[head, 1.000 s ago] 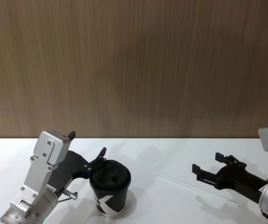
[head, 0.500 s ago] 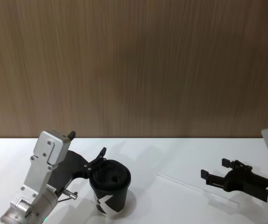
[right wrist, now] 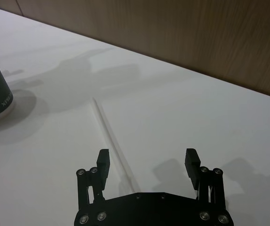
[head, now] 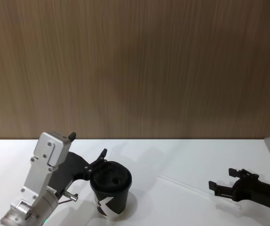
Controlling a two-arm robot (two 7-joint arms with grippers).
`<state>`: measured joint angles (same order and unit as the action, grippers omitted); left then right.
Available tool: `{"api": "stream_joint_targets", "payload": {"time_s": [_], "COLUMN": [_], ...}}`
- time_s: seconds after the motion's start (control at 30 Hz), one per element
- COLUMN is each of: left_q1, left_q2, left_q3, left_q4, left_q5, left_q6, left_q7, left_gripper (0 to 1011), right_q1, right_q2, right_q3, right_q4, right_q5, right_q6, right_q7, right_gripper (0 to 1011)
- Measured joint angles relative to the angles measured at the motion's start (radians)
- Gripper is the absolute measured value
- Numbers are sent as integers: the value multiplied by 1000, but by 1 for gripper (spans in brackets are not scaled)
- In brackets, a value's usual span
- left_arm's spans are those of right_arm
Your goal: Pick up the straw with one hand, pass it to the other hand, and insert it into the cup.
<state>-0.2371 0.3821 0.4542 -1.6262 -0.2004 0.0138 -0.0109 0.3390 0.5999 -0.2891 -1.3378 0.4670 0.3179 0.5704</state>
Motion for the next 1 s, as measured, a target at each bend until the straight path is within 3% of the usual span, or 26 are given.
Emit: {"api": "stream_joint_targets", "payload": {"time_s": [1.0], "left_q1": [0], "left_q2": [0], "left_q3": [0], "left_q4": [0], "left_q5": [0], "left_q6": [0], "left_q7": [0], "left_gripper": [1003], "right_q1": [26], "right_q2": [45], "right_q3": [-69], "right_q4": [56], "right_q5": [-14], "right_q6": [-25], "right_q7": [67], "right_gripper": [1001]}}
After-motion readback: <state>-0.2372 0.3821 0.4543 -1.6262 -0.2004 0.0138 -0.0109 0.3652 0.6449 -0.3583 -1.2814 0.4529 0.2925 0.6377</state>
